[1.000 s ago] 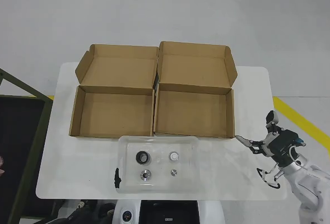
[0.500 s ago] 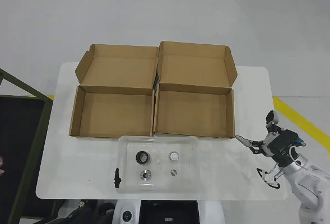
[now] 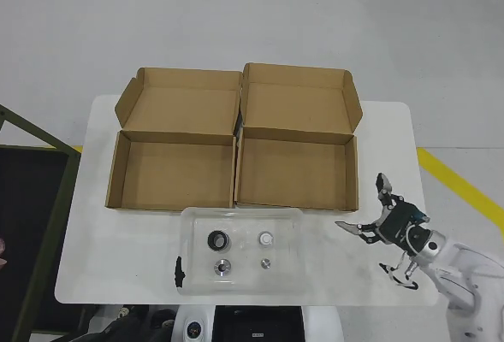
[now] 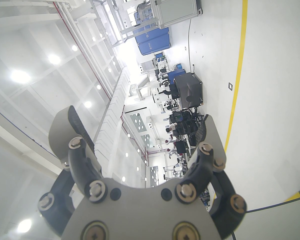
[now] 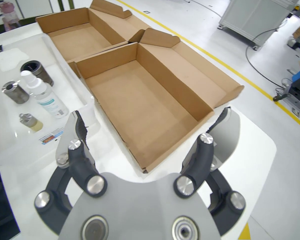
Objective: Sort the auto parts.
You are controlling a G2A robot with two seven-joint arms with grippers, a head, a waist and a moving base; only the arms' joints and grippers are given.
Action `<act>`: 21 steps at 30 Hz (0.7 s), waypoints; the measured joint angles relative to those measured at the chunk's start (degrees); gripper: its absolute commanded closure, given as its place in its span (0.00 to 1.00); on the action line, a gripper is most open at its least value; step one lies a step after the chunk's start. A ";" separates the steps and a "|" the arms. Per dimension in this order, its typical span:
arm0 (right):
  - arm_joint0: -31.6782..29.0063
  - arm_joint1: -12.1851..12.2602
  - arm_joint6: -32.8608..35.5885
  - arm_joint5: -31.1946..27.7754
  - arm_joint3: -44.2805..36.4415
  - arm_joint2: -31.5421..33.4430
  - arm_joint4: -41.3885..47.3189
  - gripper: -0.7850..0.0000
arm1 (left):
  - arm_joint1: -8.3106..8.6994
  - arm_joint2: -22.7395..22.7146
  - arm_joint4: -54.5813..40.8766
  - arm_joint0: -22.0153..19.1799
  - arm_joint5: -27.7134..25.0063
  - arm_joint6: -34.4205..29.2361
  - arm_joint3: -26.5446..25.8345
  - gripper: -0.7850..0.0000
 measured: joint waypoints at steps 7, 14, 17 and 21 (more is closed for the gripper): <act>1.92 0.53 6.76 -5.44 -2.16 -7.31 2.16 0.00 | 0.00 0.00 0.00 0.00 0.00 0.00 0.00 0.00; 4.47 1.03 12.55 -5.41 -4.15 -15.76 2.58 0.00 | 0.00 0.00 0.00 0.00 0.00 0.00 0.00 0.00; 5.93 1.19 14.72 -5.38 -4.57 -19.25 1.78 0.00 | 0.00 0.00 0.00 0.00 0.00 0.00 0.00 0.00; 7.89 1.24 17.10 -4.89 -4.52 -23.14 0.80 0.00 | 0.00 0.00 0.00 0.00 0.00 0.00 0.00 0.00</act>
